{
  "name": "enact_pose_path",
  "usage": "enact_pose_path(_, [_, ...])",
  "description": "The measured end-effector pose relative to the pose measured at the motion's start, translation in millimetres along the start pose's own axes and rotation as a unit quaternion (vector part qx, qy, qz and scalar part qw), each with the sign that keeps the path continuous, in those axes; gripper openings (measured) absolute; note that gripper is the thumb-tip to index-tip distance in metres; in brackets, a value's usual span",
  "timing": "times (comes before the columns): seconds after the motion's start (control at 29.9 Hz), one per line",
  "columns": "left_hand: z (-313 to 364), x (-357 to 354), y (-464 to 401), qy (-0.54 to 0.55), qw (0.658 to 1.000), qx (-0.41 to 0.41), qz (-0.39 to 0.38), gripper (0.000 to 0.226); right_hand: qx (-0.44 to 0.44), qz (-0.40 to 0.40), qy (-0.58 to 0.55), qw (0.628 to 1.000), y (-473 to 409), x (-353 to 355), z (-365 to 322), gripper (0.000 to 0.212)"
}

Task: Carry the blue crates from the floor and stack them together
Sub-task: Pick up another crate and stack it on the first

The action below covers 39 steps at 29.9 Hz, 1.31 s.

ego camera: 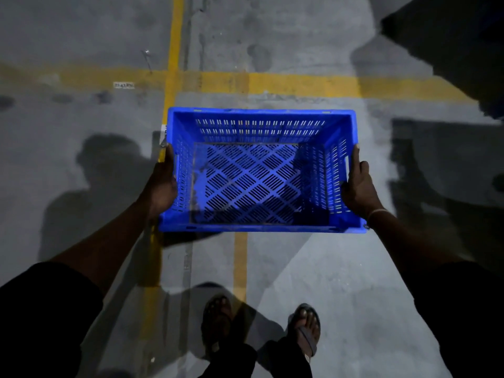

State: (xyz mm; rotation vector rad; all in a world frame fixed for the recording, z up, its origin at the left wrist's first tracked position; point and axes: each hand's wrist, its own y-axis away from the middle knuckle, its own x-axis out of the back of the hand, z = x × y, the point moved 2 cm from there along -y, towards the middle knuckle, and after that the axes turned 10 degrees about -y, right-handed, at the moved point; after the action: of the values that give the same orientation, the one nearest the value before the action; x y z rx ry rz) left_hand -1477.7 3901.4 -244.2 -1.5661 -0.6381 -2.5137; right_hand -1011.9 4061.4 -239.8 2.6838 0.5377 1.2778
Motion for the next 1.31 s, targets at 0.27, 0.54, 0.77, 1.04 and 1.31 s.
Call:
enact_pose_path(0.27, [-14,8,-7,-0.025,0.996,0.022,-0.079,0.096,-0.016,-0.03,0.064,0.997,0,5,-4,0.102])
enact_pose_path(0.54, [-7,-16,35,-0.181,0.98,-0.044,-0.077,0.075,-0.047,0.021,0.136,0.989,52,-25,0,0.107])
enact_pose_path(0.77, [16,27,35,-0.175,0.968,0.055,-0.17,0.103,-0.093,-0.088,0.1,0.987,35,-5,4,0.119])
enact_pose_path(1.04, [44,131,125,-0.134,0.965,0.03,-0.223,0.098,-0.114,-0.099,0.042,0.988,122,37,-118,0.117])
enact_pose_path(1.31, [89,217,263,-0.111,0.969,-0.021,-0.221,0.089,-0.076,-0.108,0.041,0.99,235,100,-221,0.104])
